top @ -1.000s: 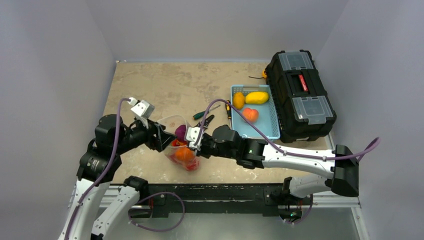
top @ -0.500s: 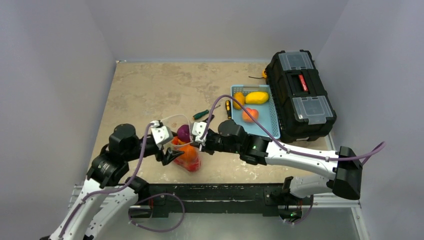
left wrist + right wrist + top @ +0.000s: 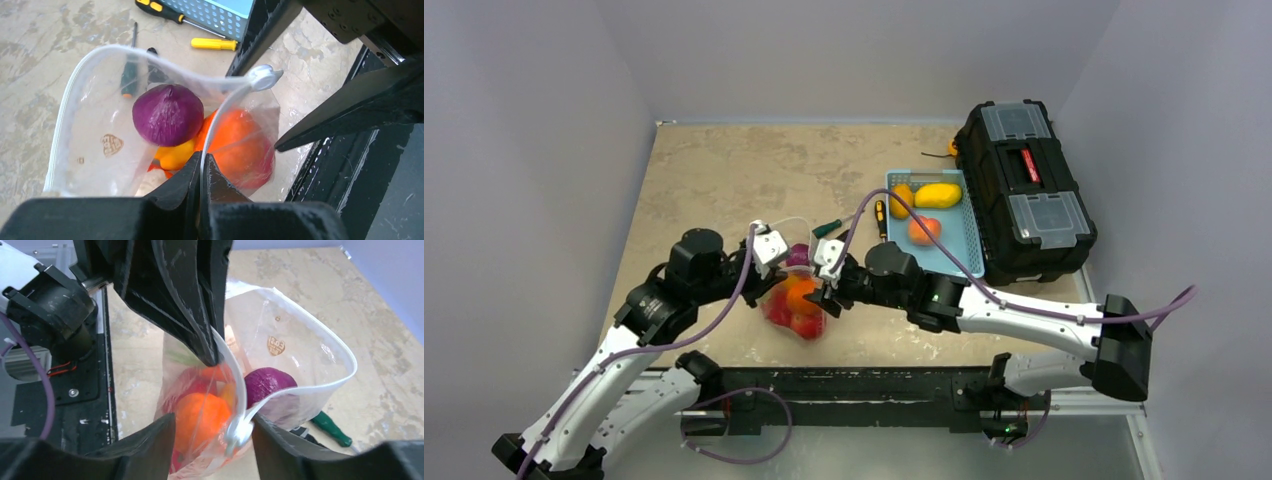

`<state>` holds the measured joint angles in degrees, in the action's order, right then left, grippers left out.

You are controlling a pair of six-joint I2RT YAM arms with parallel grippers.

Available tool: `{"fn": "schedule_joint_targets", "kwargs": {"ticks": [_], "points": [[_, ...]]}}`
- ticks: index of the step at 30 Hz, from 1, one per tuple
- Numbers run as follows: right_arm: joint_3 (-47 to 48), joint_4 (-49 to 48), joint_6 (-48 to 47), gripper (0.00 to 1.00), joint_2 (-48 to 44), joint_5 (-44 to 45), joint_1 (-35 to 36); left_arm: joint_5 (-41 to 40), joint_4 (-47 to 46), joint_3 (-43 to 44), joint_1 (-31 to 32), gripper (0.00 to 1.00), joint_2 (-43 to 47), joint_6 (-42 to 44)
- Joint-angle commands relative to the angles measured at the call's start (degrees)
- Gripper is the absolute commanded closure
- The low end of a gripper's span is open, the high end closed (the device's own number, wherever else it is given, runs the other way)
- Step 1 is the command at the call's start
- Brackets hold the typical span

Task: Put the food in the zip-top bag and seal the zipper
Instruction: Adjust the zipper food storage bag at the center of the board.

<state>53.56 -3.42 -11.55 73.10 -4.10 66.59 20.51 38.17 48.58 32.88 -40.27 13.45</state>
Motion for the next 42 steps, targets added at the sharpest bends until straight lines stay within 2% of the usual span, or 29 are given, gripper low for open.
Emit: {"fn": "schedule_joint_targets", "kwargs": {"ticks": [1, 3, 5, 10, 13, 18, 24, 28, 30, 33, 35, 38, 39, 42], "points": [[-4.86, -10.04, 8.63, 0.34, -5.69, 4.91, -0.14, -2.72, -4.90, 0.76, -0.09, 1.00, 3.85, -7.96], [-9.09, -15.68, 12.85, 0.21, -8.30, 5.77, -0.34, 0.22, -8.24, -1.54, -0.03, 1.00, 6.10, -10.41], [-12.43, -20.59, 15.69, 0.17, -9.78, 5.29, -0.59, 3.11, -10.98, -4.03, -0.09, 1.00, 7.91, -11.42], [-18.85, -31.52, 19.34, 0.16, -10.32, 5.26, -1.01, 3.95, -10.00, -4.80, -0.07, 1.00, 8.15, -10.19], [-20.07, -35.81, 19.60, 0.16, -8.94, 1.89, -2.56, 4.41, -8.03, -4.56, -0.07, 1.00, 6.80, -9.66], [-18.44, -38.10, 21.15, 0.16, -6.23, -11.77, -9.28, 4.78, -7.51, -5.12, -0.09, 1.00, 6.85, -9.06], [-15.93, -39.09, 20.90, 0.14, -1.08, -20.72, -10.95, 6.06, -8.45, -5.24, -0.02, 1.00, 7.35, -9.76], [-13.97, -41.41, 22.47, 0.18, 3.11, -21.53, -11.12, 6.84, -8.90, -5.59, -0.05, 1.00, 7.58, -9.89], [-12.91, -41.84, 22.75, 0.25, 4.57, -20.92, -11.51, 6.74, -8.63, -5.51, -0.05, 1.00, 7.34, -9.94], [-11.55, -41.67, 23.01, 0.43, 5.97, -21.29, -12.30, 6.30, -8.40, -5.33, -0.07, 1.00, 7.14, -9.98], [-11.88, -42.64, 23.51, 0.60, 5.53, -21.24, -12.65, 5.86, -8.38, -5.50, -0.10, 1.00, 7.25, -10.02], [-12.27, -43.60, 23.66, 0.97, 4.43, -21.05, -12.78, 4.18, -8.25, -5.24, -0.02, 1.00, 6.85, -10.38], [-11.99, -43.08, 23.06, 1.00, 4.17, -21.16, -12.74, 3.09, -7.80, -4.80, -0.04, 0.97, 6.45, -10.60], [-11.40, -40.51, 21.35, 1.00, 3.23, -22.74, -12.88, -1.35, -5.84, -2.67, -0.10, 0.72, 5.40, -11.79]]}}
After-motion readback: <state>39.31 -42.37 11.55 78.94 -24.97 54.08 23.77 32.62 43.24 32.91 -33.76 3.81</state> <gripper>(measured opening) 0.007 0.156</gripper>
